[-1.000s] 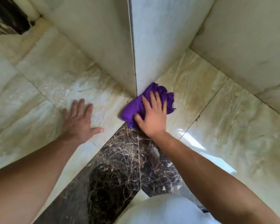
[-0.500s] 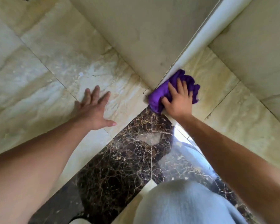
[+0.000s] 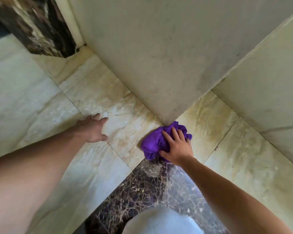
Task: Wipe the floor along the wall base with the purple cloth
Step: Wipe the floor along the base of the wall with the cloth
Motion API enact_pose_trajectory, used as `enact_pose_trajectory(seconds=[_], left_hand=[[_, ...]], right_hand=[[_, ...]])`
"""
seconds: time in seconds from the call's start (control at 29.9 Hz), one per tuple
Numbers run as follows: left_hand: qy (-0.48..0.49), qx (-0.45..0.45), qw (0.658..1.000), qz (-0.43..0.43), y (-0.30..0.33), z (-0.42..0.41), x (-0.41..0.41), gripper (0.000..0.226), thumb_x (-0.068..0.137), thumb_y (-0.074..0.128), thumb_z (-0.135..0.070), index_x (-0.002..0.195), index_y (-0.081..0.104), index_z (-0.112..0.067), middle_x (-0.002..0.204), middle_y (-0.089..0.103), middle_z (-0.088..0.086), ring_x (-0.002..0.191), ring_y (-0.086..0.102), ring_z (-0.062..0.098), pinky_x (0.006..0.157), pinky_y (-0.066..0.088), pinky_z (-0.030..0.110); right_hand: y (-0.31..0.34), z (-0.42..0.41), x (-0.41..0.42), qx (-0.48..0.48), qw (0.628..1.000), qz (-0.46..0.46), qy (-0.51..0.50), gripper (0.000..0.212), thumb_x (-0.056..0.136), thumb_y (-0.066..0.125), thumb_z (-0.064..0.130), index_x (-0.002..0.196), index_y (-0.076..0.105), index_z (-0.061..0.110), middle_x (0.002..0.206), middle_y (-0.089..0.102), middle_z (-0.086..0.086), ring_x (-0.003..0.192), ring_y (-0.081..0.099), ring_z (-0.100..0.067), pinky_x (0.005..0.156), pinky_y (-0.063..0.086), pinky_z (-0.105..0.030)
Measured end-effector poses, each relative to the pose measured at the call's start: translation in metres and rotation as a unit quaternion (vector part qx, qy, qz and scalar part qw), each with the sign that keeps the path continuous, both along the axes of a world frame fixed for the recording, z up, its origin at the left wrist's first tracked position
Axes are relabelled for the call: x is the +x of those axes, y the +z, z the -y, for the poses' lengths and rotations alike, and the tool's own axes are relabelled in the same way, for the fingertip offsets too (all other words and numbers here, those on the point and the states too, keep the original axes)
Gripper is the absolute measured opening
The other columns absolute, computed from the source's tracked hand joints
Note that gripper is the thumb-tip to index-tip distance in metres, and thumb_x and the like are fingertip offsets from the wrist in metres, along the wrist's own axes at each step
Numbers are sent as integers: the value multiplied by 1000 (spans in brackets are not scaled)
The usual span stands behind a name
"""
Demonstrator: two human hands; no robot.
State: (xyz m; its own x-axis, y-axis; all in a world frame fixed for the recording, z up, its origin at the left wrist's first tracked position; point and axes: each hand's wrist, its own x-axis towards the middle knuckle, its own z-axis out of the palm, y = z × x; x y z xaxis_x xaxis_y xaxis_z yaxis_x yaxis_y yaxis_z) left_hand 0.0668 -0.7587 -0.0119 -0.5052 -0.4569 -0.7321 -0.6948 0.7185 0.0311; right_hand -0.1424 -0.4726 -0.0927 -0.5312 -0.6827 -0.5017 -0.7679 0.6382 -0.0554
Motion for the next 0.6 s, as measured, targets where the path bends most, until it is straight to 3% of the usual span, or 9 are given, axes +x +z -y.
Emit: enact_pose_trajectory(seconds=[0.13, 0.27, 0.44, 0.54, 0.6], left_hand=[[4, 48, 999, -3, 3, 1, -12, 86, 89, 59, -58, 158, 11, -37, 168, -7, -1, 155, 0, 23, 123, 18, 46], [1, 19, 999, 27, 39, 10, 4, 80, 91, 55, -59, 157, 16, -37, 169, -3, 0, 155, 5, 24, 122, 20, 45], [-4, -68, 998, 7, 70, 67, 21, 74, 93, 49, -60, 156, 18, -37, 169, 3, 0, 155, 6, 26, 121, 20, 48], [21, -71, 997, -26, 54, 87, 29, 78, 92, 51, -61, 157, 15, -36, 169, 2, 2, 155, 5, 27, 121, 18, 50], [22, -70, 997, -34, 36, 84, 34, 82, 90, 53, -63, 157, 12, -38, 169, 1, 2, 154, 5, 28, 121, 17, 50]], right_hand=[[-13, 10, 26, -19, 995, -77, -58, 82, 83, 34, 73, 156, 22, 36, 163, 27, -13, 145, 25, -41, 105, 36, -60], [5, 60, 54, 54, 980, -16, -192, 79, 93, 37, 65, 158, 16, 26, 164, 12, -21, 146, 17, -48, 107, 34, -65], [18, 109, 57, 56, 932, 76, -351, 90, 90, 50, 61, 158, 9, 17, 164, -1, -29, 148, 7, -53, 106, 31, -70], [25, 104, 51, 32, 941, 84, -326, 88, 87, 54, 56, 155, 15, 15, 163, 10, -27, 143, 22, -52, 104, 40, -59], [33, 78, 50, -23, 973, 20, -227, 77, 85, 52, 50, 148, 29, 13, 158, 28, -24, 133, 42, -46, 96, 47, -52]])
